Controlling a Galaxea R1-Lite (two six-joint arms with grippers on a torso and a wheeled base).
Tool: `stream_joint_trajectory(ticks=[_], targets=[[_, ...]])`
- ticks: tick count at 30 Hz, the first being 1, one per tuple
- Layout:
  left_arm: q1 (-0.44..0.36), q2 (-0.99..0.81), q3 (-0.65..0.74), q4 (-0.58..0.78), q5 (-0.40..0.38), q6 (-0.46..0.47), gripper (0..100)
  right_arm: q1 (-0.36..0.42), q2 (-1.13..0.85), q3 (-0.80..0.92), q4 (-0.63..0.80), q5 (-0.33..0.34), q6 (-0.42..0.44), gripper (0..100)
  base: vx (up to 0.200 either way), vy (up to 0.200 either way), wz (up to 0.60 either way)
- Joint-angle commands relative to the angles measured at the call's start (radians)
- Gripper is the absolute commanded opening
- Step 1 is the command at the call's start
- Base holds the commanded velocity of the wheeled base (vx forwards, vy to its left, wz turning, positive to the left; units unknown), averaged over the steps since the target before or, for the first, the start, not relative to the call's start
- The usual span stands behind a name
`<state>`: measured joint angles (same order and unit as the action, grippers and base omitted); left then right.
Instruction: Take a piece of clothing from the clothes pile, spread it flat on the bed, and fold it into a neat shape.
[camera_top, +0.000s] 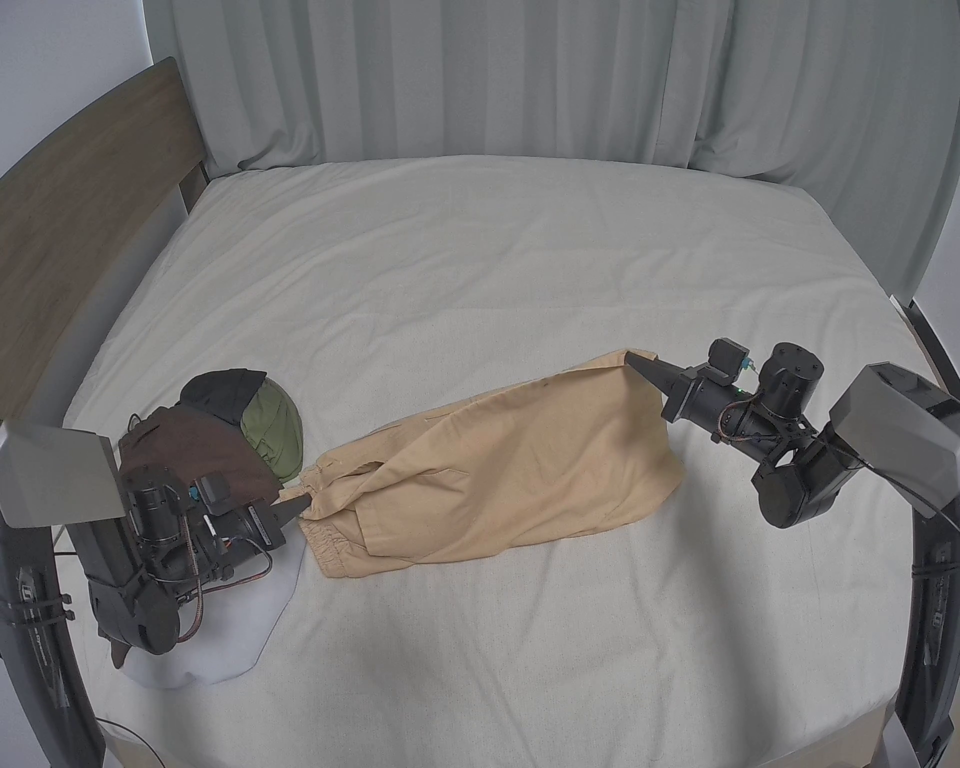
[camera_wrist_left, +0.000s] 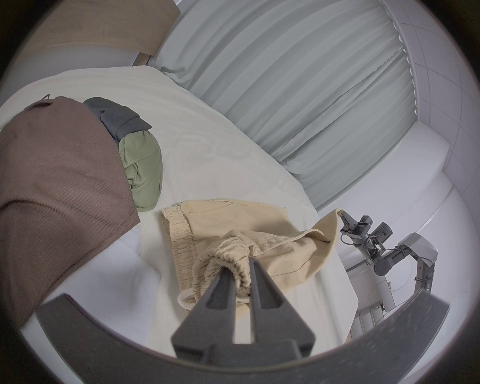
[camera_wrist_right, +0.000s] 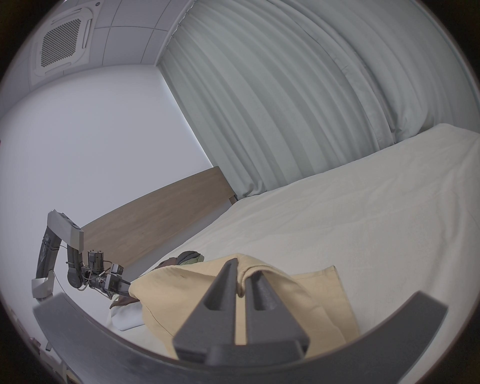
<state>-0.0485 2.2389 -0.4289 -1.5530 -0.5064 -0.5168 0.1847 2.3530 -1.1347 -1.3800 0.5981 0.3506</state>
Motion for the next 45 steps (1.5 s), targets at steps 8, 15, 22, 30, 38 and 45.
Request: stream_joint_trajectory(ticks=[8, 15, 22, 30, 38, 45], targets=[[-0.001, 0.059, -0.037, -0.002, 0.045, -0.002, 0, 0.001, 0.078, -0.086, 0.001, -0.003, 0.001, 0, 0.000, 0.000, 0.00], [-0.005, 0.082, -0.060, -0.002, 0.055, -0.002, 0, 0.002, 0.095, -0.123, 0.038, -0.009, 0.001, 0, 0.000, 0.000, 0.00], [-0.005, 0.087, -0.073, -0.002, 0.055, -0.017, 0, 0.006, 0.109, -0.158, 0.050, -0.018, 0.001, 0, 0.000, 0.000, 0.00], [-0.005, 0.088, -0.076, -0.002, 0.057, -0.034, 100, 0.010, 0.115, -0.160, 0.052, -0.024, 0.001, 100, 0.000, 0.000, 0.00], [0.012, 0.084, -0.125, -0.002, 0.097, -0.104, 100, 0.012, 0.114, -0.152, 0.052, -0.026, -0.001, 100, 0.000, 0.000, 0.00], [0.013, 0.080, -0.123, -0.002, 0.098, -0.104, 100, 0.013, 0.104, -0.112, 0.052, -0.026, -0.002, 100, 0.000, 0.000, 0.00]])
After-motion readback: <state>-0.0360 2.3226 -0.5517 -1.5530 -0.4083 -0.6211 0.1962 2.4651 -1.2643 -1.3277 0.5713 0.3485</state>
